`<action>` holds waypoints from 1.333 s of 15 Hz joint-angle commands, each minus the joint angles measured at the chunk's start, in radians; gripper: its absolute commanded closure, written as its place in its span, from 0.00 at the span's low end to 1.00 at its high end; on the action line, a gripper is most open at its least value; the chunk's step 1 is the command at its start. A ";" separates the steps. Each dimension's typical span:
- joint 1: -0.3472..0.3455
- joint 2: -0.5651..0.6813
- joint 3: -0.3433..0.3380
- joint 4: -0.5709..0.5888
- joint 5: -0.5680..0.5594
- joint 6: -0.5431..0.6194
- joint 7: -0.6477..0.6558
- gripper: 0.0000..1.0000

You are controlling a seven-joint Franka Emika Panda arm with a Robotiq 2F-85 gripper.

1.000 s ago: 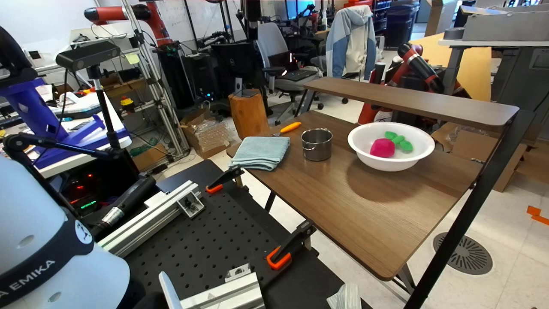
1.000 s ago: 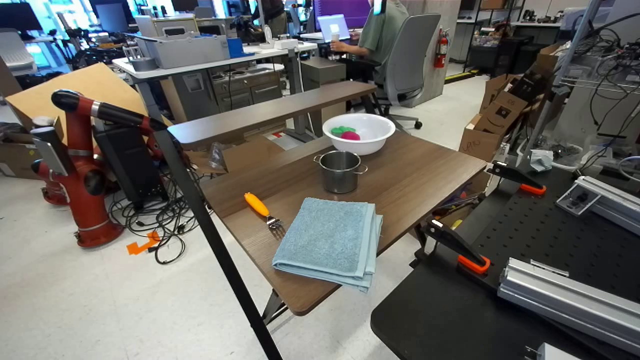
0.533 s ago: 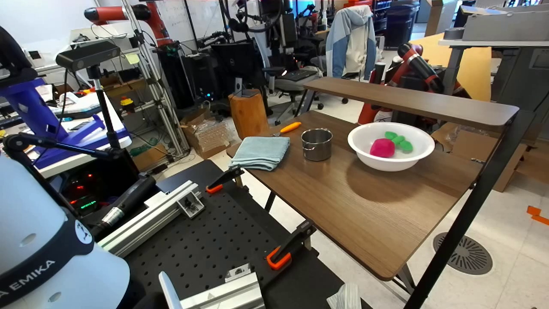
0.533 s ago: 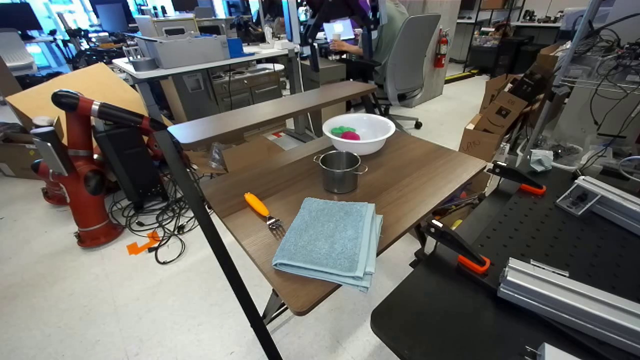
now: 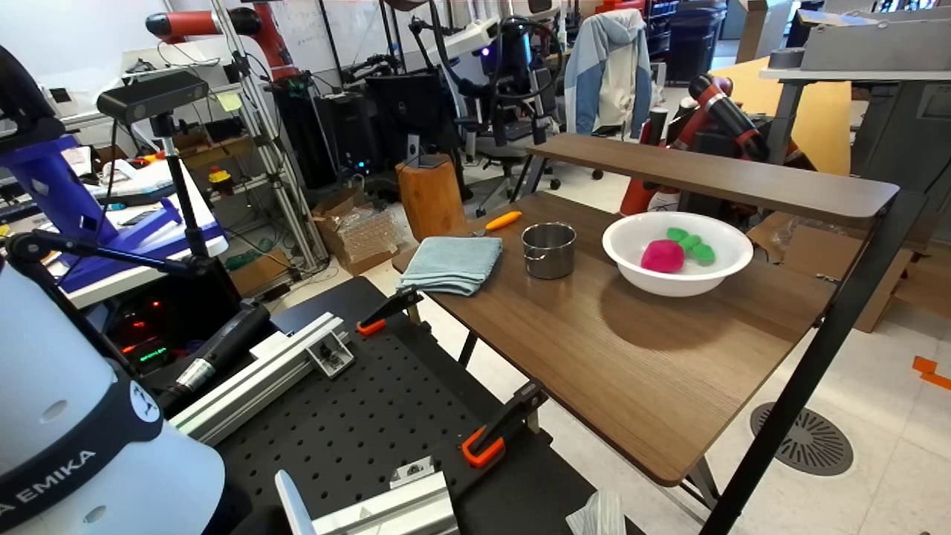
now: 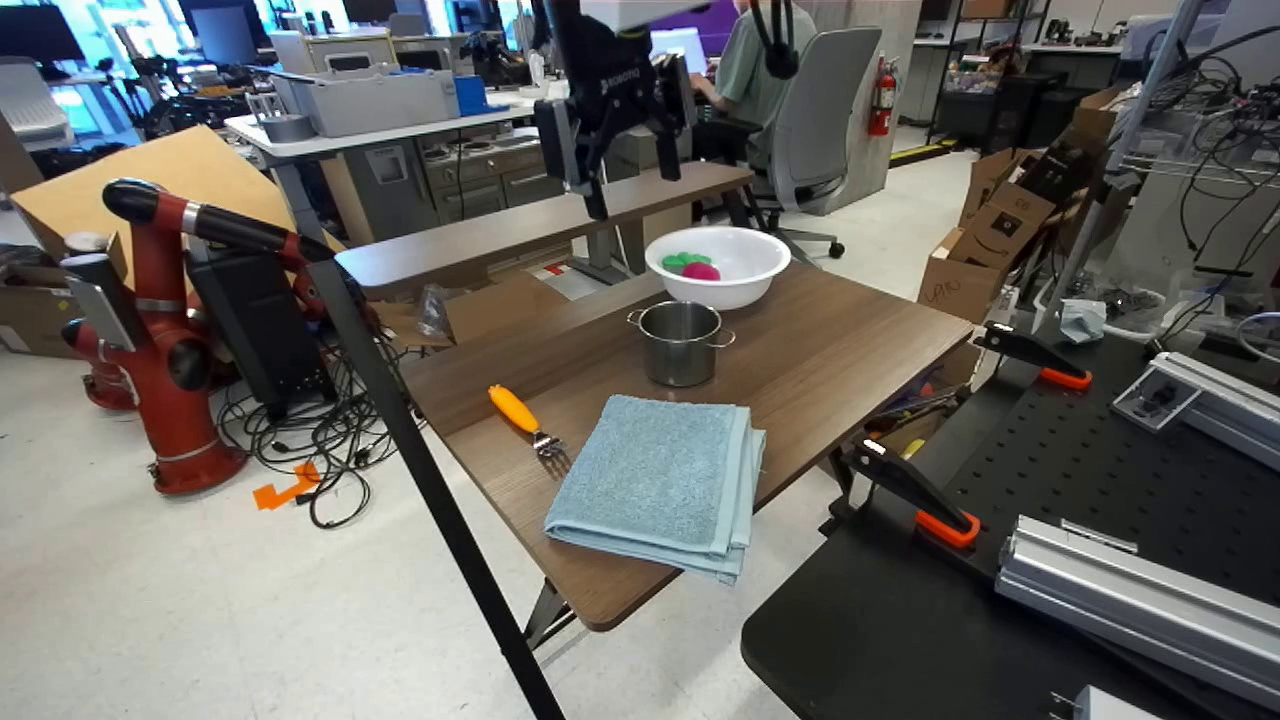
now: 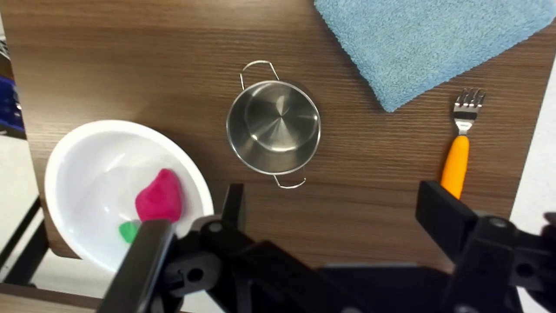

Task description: Move the silver pot to the right

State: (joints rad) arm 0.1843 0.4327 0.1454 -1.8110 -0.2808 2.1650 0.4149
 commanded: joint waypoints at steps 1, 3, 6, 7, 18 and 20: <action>0.015 0.086 -0.023 0.070 0.001 0.050 -0.193 0.00; 0.009 0.131 -0.021 0.095 0.011 0.070 -0.292 0.00; 0.000 0.199 -0.018 0.137 0.017 0.082 -0.419 0.00; -0.002 0.222 -0.016 0.152 0.017 0.085 -0.459 0.00; -0.018 0.468 0.000 0.369 0.028 0.017 -0.761 0.00; -0.024 0.497 0.003 0.390 0.029 0.010 -0.800 0.00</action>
State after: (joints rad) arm 0.1771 0.8765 0.1298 -1.4939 -0.2729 2.2252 -0.3058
